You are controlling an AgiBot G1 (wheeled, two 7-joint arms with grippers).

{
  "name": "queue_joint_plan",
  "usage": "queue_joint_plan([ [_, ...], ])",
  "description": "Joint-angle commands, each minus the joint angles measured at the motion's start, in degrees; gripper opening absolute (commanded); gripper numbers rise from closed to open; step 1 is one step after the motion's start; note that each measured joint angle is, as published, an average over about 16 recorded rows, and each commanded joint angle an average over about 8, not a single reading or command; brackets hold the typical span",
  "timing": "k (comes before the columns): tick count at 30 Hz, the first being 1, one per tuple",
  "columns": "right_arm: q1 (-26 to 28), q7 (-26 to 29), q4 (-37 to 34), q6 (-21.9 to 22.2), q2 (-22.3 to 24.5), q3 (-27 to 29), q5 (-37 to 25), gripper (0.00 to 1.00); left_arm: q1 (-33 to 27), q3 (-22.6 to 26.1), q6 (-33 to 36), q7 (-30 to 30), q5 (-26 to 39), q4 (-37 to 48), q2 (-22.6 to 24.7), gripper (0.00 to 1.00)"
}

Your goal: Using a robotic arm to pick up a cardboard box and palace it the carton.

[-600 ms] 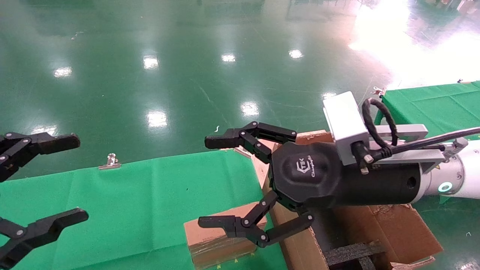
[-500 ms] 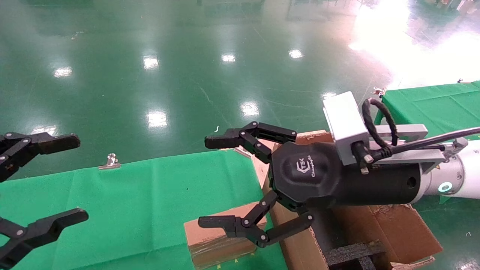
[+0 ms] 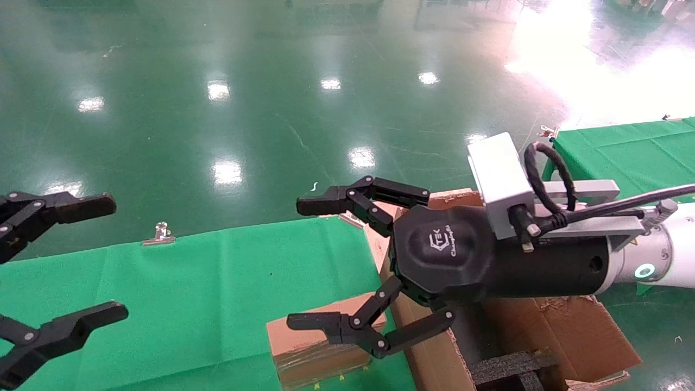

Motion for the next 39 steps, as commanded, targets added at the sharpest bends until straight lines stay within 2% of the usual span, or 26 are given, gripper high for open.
queue_joint_plan([
  [1, 0.0, 0.0, 0.0, 0.0, 0.0, 0.1, 0.1, 1.0, 0.0, 0.0, 0.0, 0.0, 0.0, 0.0, 0.0, 0.0],
  [6, 0.2, -0.1, -0.1, -0.1, -0.2, -0.7, -1.4, 1.0, 0.0, 0.0, 0.0, 0.0, 0.0, 0.0, 0.0, 0.0],
  [11, 1.6, -0.9, -0.7, -0.4, -1.3, -2.9, -6.0, 1.0, 0.0, 0.0, 0.0, 0.0, 0.0, 0.0, 0.0, 0.0],
  [25, 10.7, -1.7, -4.6, -1.4, -9.0, -14.1, -28.6, 1.0, 0.0, 0.0, 0.0, 0.0, 0.0, 0.0, 0.0, 0.0],
  [39, 19.0, -3.4, -6.0, -1.9, -15.0, -22.4, -47.2, 1.0, 0.0, 0.0, 0.0, 0.0, 0.0, 0.0, 0.0, 0.0],
])
